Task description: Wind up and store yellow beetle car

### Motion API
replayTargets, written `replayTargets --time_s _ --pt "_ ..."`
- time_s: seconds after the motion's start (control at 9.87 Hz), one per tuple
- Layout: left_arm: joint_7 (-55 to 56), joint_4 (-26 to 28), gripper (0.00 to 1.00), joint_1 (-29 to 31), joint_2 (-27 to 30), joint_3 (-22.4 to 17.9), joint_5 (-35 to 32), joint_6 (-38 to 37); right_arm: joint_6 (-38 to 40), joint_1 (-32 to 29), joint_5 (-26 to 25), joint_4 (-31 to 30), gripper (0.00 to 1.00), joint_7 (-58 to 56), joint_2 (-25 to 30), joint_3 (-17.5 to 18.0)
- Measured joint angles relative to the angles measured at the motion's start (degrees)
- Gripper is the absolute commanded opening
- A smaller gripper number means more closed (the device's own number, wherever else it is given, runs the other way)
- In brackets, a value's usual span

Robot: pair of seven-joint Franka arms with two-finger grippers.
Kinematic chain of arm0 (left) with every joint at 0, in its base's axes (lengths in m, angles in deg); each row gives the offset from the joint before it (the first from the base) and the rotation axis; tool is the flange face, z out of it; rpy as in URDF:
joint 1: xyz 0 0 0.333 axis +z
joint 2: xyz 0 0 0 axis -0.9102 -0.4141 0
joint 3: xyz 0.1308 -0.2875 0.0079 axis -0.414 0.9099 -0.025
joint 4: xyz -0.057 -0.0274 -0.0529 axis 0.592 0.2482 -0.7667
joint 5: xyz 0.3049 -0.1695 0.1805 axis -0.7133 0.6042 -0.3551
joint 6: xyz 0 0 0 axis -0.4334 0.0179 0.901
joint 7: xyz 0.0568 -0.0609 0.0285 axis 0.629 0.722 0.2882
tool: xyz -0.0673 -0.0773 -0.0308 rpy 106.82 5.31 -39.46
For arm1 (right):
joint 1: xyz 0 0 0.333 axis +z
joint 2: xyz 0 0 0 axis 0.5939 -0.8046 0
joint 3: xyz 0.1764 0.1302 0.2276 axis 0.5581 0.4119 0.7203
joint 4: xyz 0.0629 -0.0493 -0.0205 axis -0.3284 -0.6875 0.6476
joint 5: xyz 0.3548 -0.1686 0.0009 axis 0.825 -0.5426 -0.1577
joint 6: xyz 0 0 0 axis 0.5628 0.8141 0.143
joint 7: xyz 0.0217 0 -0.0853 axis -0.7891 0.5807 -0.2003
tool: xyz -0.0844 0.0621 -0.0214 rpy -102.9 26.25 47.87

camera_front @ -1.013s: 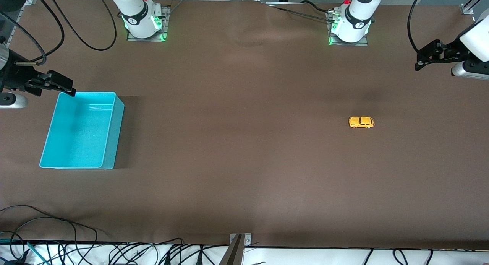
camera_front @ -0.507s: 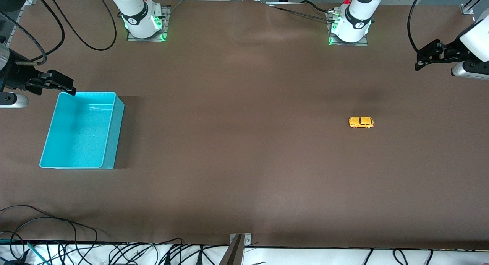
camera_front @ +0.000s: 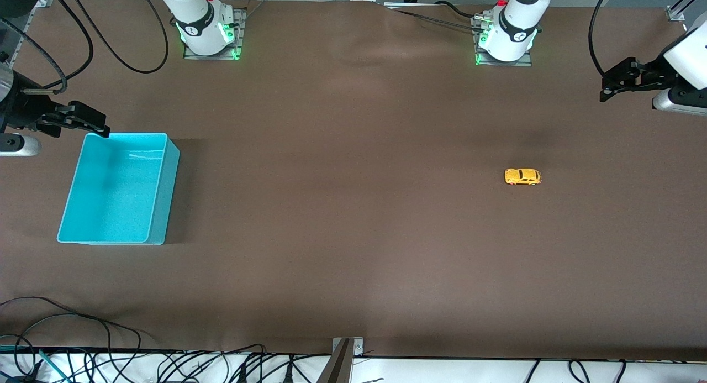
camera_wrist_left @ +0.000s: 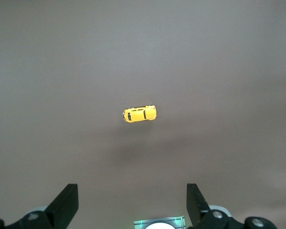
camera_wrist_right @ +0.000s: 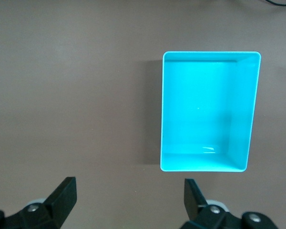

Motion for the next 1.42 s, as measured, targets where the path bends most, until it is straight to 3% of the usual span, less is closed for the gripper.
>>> replayTargets --time_s 0.2,0.71,1.42 --pt "0.0 0.9 1.0 0.1 -0.9 0.0 0.0 1.8 0.0 0.0 0.0 0.0 1.0 0.0 0.0 -0.2" --pt "0.0 10.3 1.0 1.4 -2.8 -0.5 0.0 9.0 0.0 -0.1 0.0 0.0 1.0 -0.1 0.0 -1.0" --pt "0.0 30.3 1.0 2.6 -2.8 -0.6 0.0 35.9 0.1 -0.1 0.0 0.0 1.0 -0.1 -0.1 -1.0"
